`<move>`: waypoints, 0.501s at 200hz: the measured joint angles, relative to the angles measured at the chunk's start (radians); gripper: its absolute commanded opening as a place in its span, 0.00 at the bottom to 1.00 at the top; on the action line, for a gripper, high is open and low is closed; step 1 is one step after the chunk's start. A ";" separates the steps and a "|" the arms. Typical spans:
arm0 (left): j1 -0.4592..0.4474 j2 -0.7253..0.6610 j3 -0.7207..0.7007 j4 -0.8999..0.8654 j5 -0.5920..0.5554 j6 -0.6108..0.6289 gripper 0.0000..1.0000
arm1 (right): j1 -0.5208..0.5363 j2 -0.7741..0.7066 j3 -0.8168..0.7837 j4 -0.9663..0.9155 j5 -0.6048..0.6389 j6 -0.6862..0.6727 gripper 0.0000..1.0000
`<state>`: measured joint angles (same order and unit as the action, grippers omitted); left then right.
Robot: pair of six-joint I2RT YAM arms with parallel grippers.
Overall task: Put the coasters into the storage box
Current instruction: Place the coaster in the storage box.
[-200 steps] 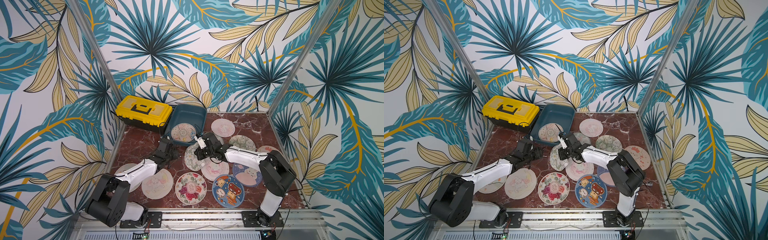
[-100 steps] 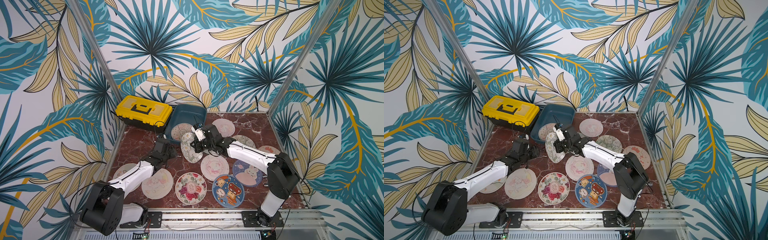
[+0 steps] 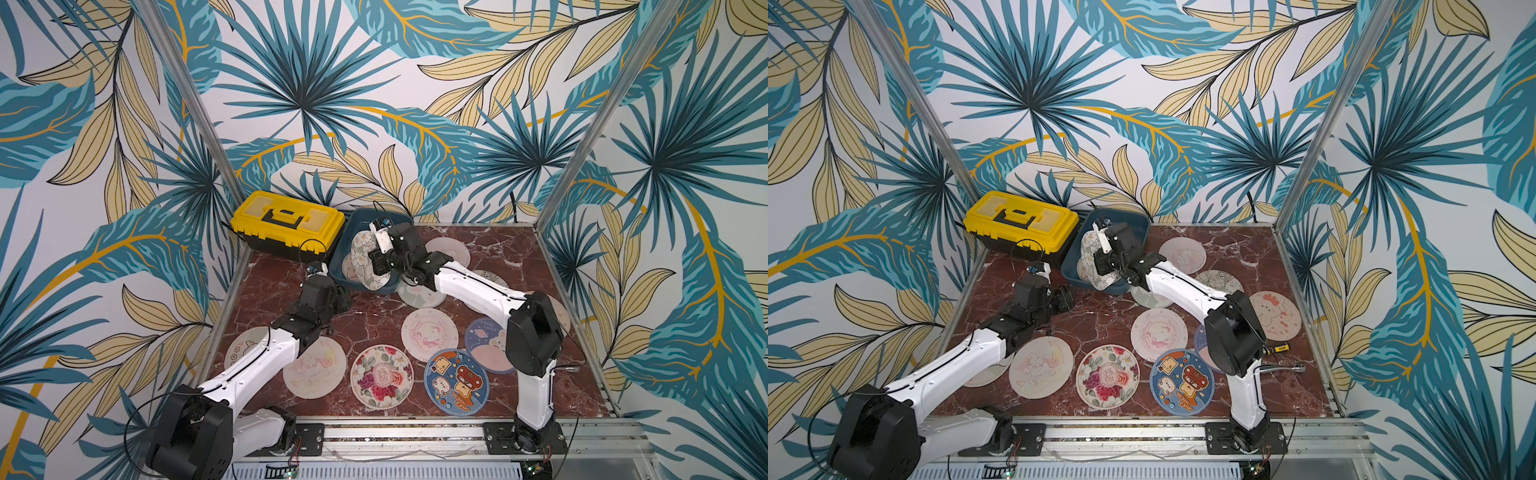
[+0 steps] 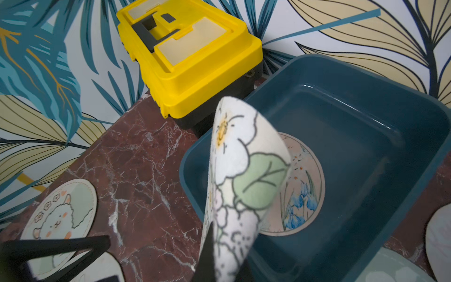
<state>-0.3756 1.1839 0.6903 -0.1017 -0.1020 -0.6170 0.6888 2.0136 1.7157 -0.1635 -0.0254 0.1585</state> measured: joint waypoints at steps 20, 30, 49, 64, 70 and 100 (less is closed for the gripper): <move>0.000 -0.001 0.000 0.000 -0.005 0.006 0.58 | -0.003 0.050 0.031 0.000 0.012 -0.011 0.00; 0.000 -0.001 0.000 0.000 -0.008 0.009 0.58 | -0.006 0.070 0.043 0.001 0.018 -0.015 0.00; 0.001 -0.001 0.000 0.000 -0.011 0.017 0.58 | -0.012 0.107 0.077 0.005 0.025 -0.018 0.00; 0.002 0.000 0.000 0.000 -0.011 0.023 0.58 | -0.018 0.135 0.104 0.010 0.034 -0.018 0.00; 0.002 0.000 0.000 0.000 -0.011 0.026 0.58 | -0.021 0.150 0.119 0.010 0.037 -0.017 0.00; 0.003 0.015 0.001 0.000 -0.011 0.033 0.58 | -0.031 0.226 0.195 0.010 0.056 -0.017 0.00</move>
<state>-0.3729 1.1988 0.6910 -0.1013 -0.1135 -0.5838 0.6575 2.2395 1.9106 -0.1535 0.0307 0.1417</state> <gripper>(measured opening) 0.578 0.071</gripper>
